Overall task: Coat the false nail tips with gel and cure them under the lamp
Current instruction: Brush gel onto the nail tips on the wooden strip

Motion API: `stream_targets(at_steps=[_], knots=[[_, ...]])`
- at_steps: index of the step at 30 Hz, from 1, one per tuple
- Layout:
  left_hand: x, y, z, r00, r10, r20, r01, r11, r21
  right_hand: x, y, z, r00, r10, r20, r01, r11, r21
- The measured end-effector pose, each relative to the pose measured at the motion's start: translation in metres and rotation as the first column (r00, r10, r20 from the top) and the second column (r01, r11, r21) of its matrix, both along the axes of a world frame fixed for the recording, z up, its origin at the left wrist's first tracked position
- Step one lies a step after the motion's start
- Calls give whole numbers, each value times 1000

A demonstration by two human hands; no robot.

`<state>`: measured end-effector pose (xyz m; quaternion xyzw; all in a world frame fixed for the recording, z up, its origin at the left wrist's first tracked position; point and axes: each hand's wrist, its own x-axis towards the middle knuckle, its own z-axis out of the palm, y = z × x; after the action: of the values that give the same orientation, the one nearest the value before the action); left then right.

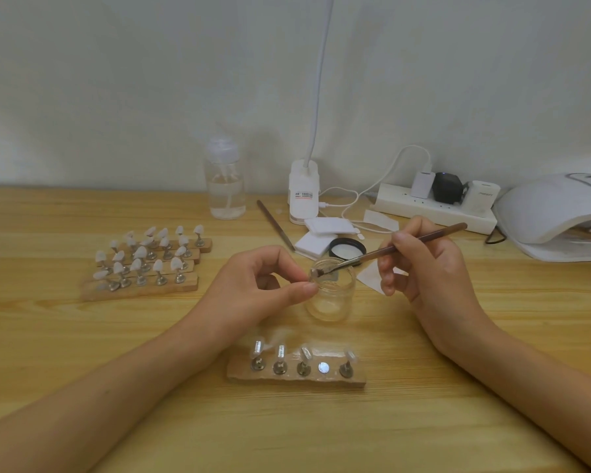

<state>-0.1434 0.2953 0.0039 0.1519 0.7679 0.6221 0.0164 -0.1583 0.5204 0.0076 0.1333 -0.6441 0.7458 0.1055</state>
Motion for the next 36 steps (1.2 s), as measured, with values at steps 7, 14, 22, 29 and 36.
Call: stream_targets(at_steps=[7, 14, 22, 29, 36], knots=[[-2, -1, -2, 998, 2, -69, -2, 1000, 0, 1, -1, 3, 998, 60, -14, -60, 997, -41], [-3, -2, -4, 995, 5, -100, -4, 1000, 4, 0, 1, 3, 1000, 9, 25, -7, 996, -91], [-3, 0, -4, 990, 12, -142, -11, 1000, 10, -1, 0, 3, 998, -16, 63, 20, 997, -68], [-6, -1, -6, 988, 13, -156, -11, 1000, 9, 0, -1, 2, 999, 2, 54, 0, 999, -36], [-4, -1, -5, 989, 19, -147, -19, 1000, 2, 2, -2, 3, 998, 56, 29, -55, 998, -36]])
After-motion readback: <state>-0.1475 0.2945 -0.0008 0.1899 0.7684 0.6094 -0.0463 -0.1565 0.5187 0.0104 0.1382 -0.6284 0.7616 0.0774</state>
